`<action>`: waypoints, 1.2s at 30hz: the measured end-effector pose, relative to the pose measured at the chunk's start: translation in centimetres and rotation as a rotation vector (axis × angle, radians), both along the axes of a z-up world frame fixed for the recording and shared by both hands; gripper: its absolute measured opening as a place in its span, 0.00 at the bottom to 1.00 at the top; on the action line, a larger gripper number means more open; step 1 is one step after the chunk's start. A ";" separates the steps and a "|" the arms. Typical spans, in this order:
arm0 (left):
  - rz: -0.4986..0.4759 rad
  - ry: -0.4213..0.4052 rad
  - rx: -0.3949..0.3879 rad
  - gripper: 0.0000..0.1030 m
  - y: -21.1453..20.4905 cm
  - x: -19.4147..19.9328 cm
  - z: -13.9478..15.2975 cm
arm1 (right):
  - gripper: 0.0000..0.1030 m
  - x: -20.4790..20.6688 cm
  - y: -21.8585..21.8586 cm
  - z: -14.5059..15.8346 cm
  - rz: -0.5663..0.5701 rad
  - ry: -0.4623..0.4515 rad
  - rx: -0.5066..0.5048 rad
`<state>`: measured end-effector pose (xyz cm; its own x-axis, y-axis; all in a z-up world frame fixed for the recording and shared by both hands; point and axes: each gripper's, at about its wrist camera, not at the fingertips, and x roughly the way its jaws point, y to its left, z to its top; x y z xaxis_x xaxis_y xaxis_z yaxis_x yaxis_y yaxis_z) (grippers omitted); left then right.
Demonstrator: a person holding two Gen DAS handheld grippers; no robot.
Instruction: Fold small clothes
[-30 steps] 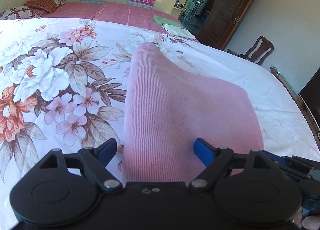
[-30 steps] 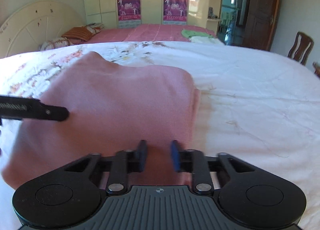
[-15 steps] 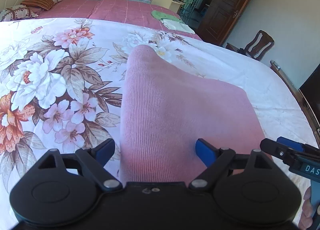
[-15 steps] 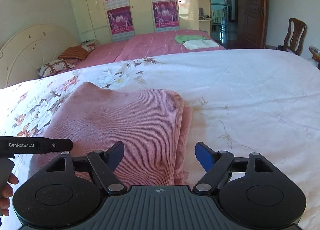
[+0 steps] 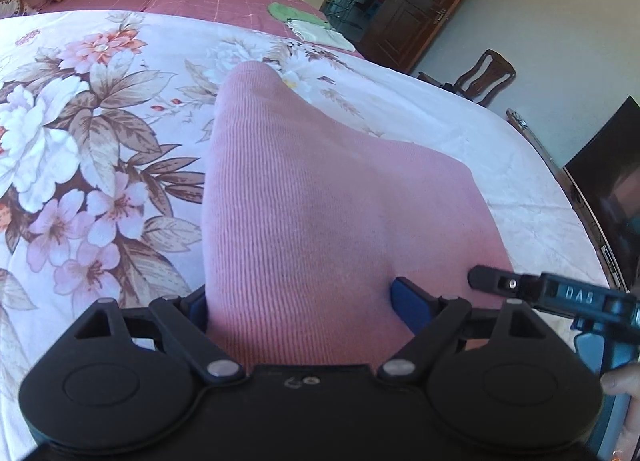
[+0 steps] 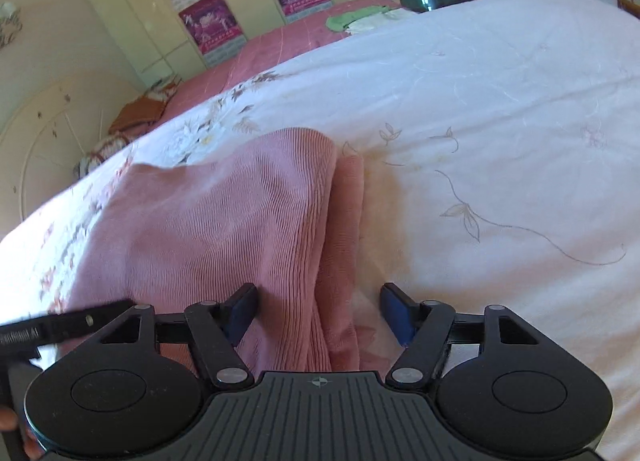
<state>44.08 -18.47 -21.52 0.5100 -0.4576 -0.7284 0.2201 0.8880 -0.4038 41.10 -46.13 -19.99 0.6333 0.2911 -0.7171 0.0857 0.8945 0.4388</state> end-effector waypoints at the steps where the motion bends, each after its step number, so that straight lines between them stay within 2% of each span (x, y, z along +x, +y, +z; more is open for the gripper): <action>1: -0.001 -0.004 -0.003 0.84 -0.1 0.1 0.0 | 0.54 0.2 0.0 0.0 0.000 -0.005 0.013; 2: -0.002 -0.007 0.000 0.82 -0.3 0.1 0.0 | 0.34 0.6 0.1 -0.1 0.013 0.002 0.042; 5: 0.001 -0.013 0.011 0.74 -0.6 -0.1 0.4 | 0.30 0.8 0.8 0.3 0.024 -0.001 0.016; 8: -0.006 -0.005 0.043 0.75 -1.0 0.0 0.7 | 0.28 0.3 0.3 0.3 0.022 -0.010 0.022; 11: -0.008 0.015 0.047 0.79 -1.1 0.6 0.5 | 0.28 0.1 -0.3 0.0 0.018 -0.010 0.050; 13: -0.007 0.008 0.052 0.79 -1.3 0.6 0.3 | 0.29 0.0 0.0 0.2 0.029 -0.006 0.035; 16: -0.004 -0.004 0.063 0.78 -1.6 0.4 0.3 | 0.47 0.2 0.7 0.6 0.050 -0.004 0.039; 18: -0.002 -0.007 0.068 0.74 -1.6 0.3 0.4 | 0.47 0.4 1.7 0.5 0.064 -0.008 -0.016; 21: 0.000 -0.006 0.076 0.66 -1.7 0.2 0.9 | 0.42 0.3 2.3 0.5 0.052 -0.014 -0.047; 23: -0.005 -0.015 0.089 0.59 -1.9 0.1 1.3 | 0.28 0.0 2.3 0.7 0.050 -0.015 -0.028; 24: -0.010 -0.022 0.097 0.57 -2.0 0.0 1.4 | 0.27 0.0 2.3 0.7 0.046 -0.016 -0.025; 26: -0.021 -0.042 0.109 0.46 -2.2 -0.3 1.8 | 0.25 -0.3 2.6 1.0 0.045 -0.026 -0.036; 28: -0.026 -0.059 0.102 0.40 -2.2 -0.5 2.2 | 0.24 -0.4 3.0 1.2 0.041 -0.036 -0.038; 32: -0.027 -0.074 0.082 0.35 -1.9 -0.9 2.4 | 0.24 -0.5 3.0 1.4 0.025 -0.045 -0.003; 36: -0.026 -0.093 0.043 0.32 -1.3 -1.4 3.2 | 0.24 -0.8 3.7 2.8 0.045 -0.091 0.037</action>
<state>42.69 -19.73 -18.36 0.5642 -0.4412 -0.6978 0.2783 0.8974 -0.3424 40.32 -42.45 -17.14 0.6810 0.3463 -0.6452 0.0039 0.8794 0.4760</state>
